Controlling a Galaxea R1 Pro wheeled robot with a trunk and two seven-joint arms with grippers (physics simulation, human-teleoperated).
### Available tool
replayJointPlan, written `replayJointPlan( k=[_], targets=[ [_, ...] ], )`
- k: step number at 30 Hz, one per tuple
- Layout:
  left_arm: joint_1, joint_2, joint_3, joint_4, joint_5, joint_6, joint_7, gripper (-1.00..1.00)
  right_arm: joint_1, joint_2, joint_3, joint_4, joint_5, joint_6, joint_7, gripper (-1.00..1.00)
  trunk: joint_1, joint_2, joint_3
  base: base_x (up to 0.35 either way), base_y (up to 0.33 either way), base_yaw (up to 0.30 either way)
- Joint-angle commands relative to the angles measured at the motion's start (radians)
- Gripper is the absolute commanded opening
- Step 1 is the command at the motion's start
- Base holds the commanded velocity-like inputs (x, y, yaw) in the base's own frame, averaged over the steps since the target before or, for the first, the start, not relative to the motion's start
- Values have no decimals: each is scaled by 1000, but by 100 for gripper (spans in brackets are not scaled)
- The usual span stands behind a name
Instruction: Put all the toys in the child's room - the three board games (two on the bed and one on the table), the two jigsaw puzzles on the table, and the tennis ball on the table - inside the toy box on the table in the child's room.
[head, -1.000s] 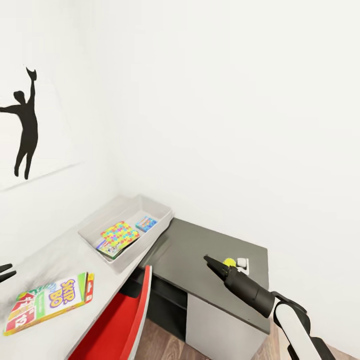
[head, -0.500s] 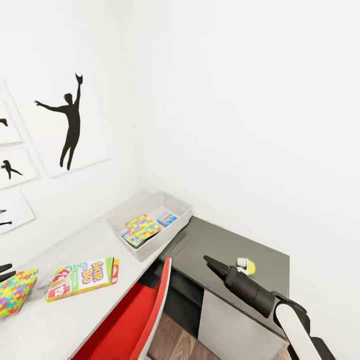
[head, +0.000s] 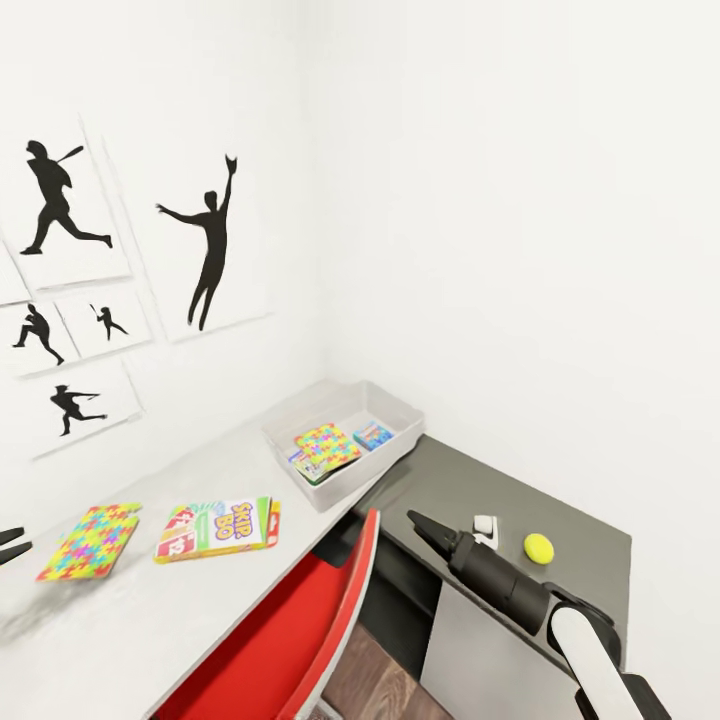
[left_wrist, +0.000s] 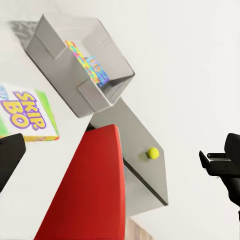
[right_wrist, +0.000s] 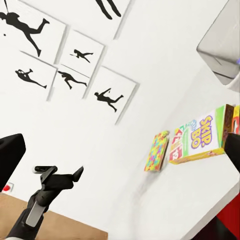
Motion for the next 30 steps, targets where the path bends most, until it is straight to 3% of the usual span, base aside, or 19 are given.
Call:
replayJointPlan(
  k=[1,8,13,21,30],
  targets=[
    [-1,0,0,0,-2,10,-5,100,-1,-1,0,-1,-5,4,-1,100,1,-2,-2,-20,0,278],
    [-1,2,2,2,-3,10,-5,100,-2,-1,-1,-2,-4,10,-11,100,1,-2,1,-9,0,278],
    [-1,3,2,2,-4,10,-5,100,-24,-8,-5,-14,-5,33,-67,100,1,-2,1,-2,0,280],
    [-1,3,3,2,-6,9,-5,100,-145,-4,-8,-23,-8,130,-254,100,1,-2,1,0,0,282],
    [-1,3,3,3,-8,9,-5,100,-280,2,0,-12,-17,161,-419,100,1,-2,1,-10,2,283]
  ],
)
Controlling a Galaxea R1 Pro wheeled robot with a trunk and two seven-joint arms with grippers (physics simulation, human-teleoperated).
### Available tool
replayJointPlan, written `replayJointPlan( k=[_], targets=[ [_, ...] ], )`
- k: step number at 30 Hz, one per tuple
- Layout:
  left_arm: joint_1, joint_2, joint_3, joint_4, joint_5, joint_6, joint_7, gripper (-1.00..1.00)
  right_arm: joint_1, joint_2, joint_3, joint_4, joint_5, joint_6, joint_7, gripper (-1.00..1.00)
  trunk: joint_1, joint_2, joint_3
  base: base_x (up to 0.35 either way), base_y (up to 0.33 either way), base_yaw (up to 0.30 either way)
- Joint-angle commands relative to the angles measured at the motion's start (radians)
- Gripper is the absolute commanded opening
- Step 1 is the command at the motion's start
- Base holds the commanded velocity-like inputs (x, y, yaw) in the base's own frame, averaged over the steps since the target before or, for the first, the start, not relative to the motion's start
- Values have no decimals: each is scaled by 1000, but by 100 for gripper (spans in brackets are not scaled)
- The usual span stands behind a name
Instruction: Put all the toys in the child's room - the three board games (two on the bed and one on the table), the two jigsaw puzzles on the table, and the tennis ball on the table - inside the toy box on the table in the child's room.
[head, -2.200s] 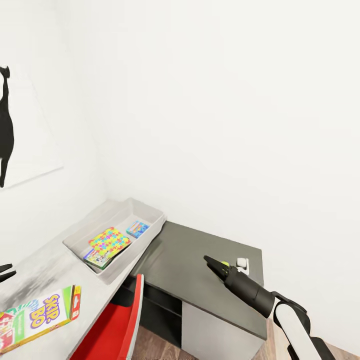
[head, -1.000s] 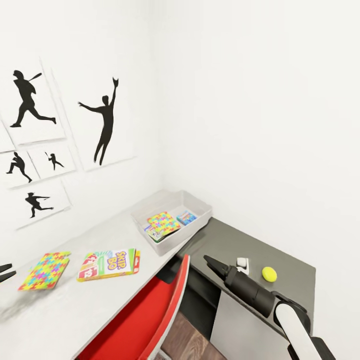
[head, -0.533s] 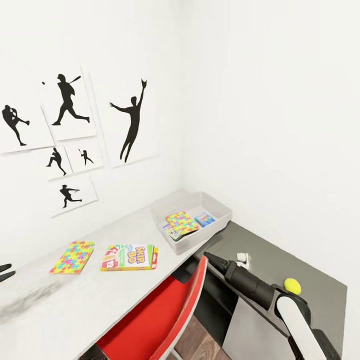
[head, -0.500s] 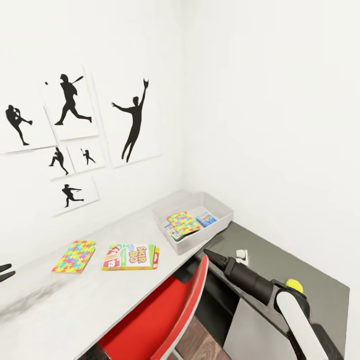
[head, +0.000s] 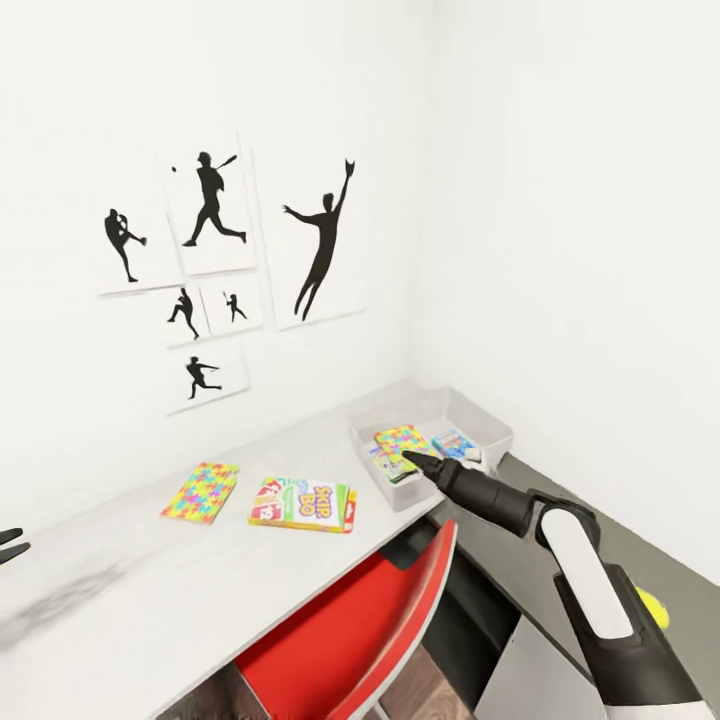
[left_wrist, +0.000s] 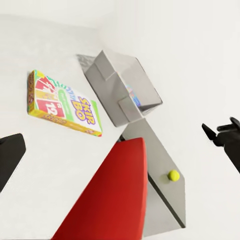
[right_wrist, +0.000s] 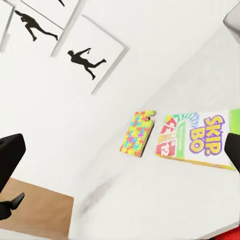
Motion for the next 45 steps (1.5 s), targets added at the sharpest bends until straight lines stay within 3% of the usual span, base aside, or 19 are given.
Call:
replayJointPlan(
  k=[1,8,17,30,31,33,45],
  targets=[
    [-1,0,0,1,-3,11,-5,100,-22,0,1,9,8,5,-16,100,1,-2,-2,-77,42,283],
    [-1,1,0,2,-5,11,-5,100,-93,24,21,79,11,14,-104,100,1,-2,-2,-122,100,285],
    [-1,1,0,4,-7,11,-5,100,-119,58,65,114,12,16,-225,100,1,-2,-2,-37,95,224],
    [-1,3,1,6,-8,8,-5,100,-121,64,90,111,16,13,-251,100,1,-2,-2,-3,209,26],
    [-1,3,1,7,-8,8,-5,100,-123,64,112,113,17,12,-260,100,1,-2,-2,0,38,1],
    [-1,3,1,7,-8,7,-5,100,-125,64,118,114,17,12,-266,100,1,-2,-2,0,28,1],
    [-1,5,2,7,-8,7,-5,100,-129,64,130,111,17,14,-302,100,1,-2,-2,0,8,2]
  ],
)
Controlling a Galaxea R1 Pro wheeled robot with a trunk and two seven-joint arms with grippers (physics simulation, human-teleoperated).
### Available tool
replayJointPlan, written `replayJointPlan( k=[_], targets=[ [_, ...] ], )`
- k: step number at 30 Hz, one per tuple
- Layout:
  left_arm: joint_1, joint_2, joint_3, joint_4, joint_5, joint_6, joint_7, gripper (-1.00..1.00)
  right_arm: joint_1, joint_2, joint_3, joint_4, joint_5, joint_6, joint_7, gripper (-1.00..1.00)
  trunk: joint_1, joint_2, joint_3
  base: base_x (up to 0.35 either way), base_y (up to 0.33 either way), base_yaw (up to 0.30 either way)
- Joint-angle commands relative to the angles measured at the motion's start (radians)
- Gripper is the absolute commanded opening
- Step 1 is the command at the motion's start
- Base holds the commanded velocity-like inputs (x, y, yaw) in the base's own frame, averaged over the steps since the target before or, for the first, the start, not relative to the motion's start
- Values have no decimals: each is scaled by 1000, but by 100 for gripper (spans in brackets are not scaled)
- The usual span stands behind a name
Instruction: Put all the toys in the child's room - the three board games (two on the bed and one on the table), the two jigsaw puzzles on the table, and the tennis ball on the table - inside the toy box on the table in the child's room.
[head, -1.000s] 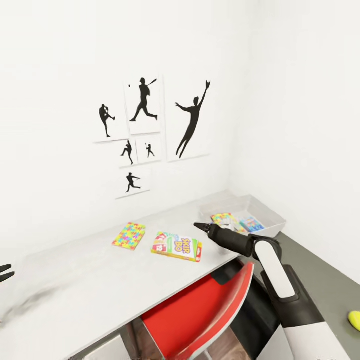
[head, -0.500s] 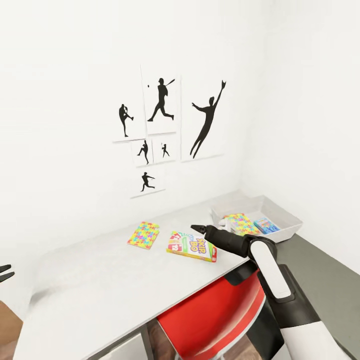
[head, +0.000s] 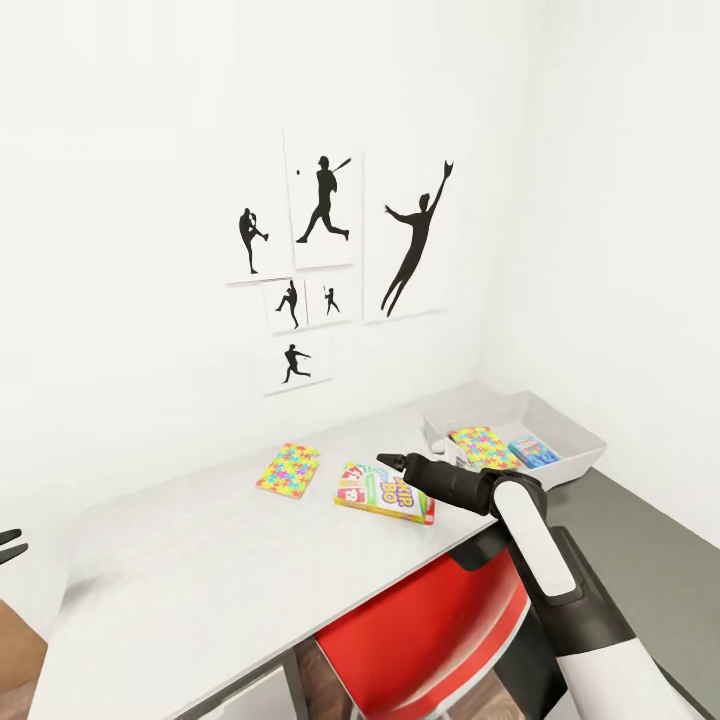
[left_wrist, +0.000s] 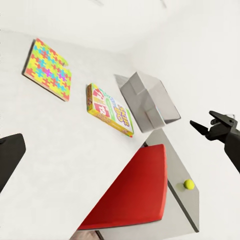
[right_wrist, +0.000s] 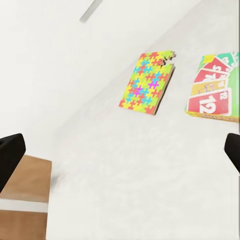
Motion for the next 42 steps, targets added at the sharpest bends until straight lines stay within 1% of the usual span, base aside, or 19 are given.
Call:
replayJointPlan(
  k=[1,5,9,11,16,26,35,42],
  targets=[
    [-1,0,0,0,-2,11,-5,100,-1,-1,2,-1,-11,1,-14,100,1,-2,-2,0,1,43],
    [-1,1,0,0,-2,10,-5,100,-1,1,3,-2,-12,1,-35,100,1,-2,1,0,1,109],
    [-1,1,0,1,-2,10,-5,100,-2,12,3,-3,-13,2,-66,100,1,-2,5,13,-4,179],
    [-1,1,0,1,-2,10,-5,100,-2,21,3,-3,-13,3,-78,100,1,-2,7,61,-36,203],
    [-1,1,0,1,-2,10,-5,100,-2,29,3,-3,-13,4,-87,100,1,-2,12,135,-53,224],
    [-1,1,2,2,-1,9,-5,100,-3,33,3,-2,-12,4,-91,100,1,-2,21,228,-55,240],
    [-1,1,3,3,0,9,-5,100,-3,33,3,-1,-12,4,-92,100,1,-2,23,205,-23,244],
    [-1,1,3,3,0,9,-5,100,-3,33,3,-1,-12,4,-92,100,1,-2,23,90,32,201]
  ],
)
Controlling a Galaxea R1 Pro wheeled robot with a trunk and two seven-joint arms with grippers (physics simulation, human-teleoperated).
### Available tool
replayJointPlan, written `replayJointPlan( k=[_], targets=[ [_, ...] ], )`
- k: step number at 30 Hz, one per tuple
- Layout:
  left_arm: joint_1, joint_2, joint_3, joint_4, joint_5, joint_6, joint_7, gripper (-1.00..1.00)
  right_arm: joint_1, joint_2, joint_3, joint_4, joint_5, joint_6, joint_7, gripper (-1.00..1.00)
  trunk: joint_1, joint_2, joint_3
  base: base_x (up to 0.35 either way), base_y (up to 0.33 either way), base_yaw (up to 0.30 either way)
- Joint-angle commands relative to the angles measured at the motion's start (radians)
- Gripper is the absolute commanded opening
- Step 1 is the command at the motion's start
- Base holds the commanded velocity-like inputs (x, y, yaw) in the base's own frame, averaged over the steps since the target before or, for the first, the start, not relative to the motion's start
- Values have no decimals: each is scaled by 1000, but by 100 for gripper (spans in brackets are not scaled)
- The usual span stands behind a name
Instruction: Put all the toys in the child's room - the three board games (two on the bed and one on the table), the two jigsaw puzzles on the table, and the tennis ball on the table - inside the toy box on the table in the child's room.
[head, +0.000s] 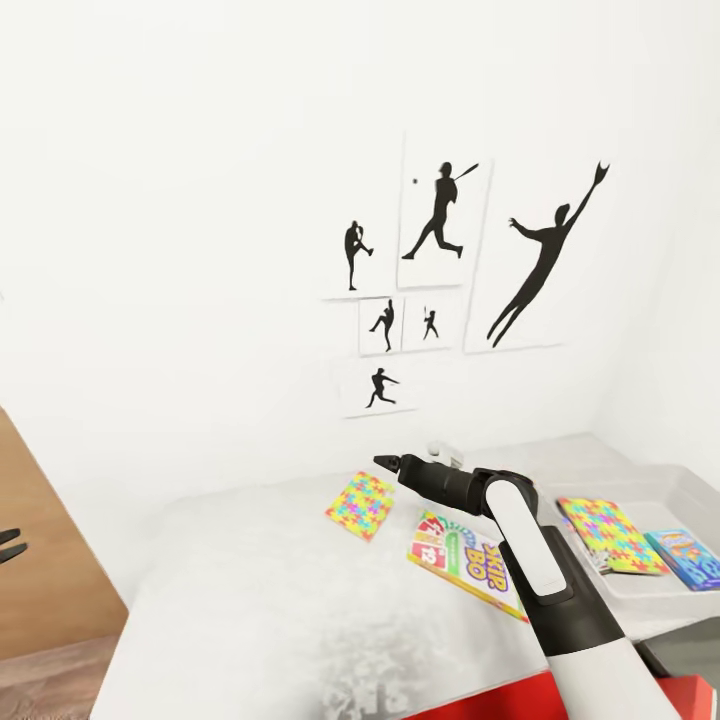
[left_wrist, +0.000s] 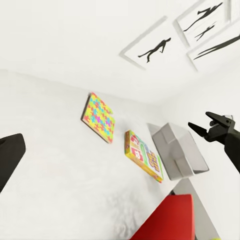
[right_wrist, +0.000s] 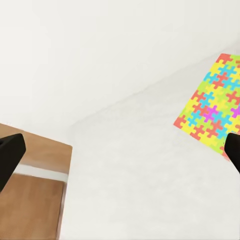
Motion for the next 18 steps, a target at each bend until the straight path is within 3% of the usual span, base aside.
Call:
replayJointPlan(
  k=[1,18],
  targets=[
    [-1,0,0,0,-2,11,-5,100,-1,0,0,-1,-10,2,-10,100,1,-2,-2,-1,12,108],
    [-1,0,0,0,-2,11,-5,100,-1,0,1,2,-10,0,-10,100,1,-2,-2,-24,15,24]
  ],
)
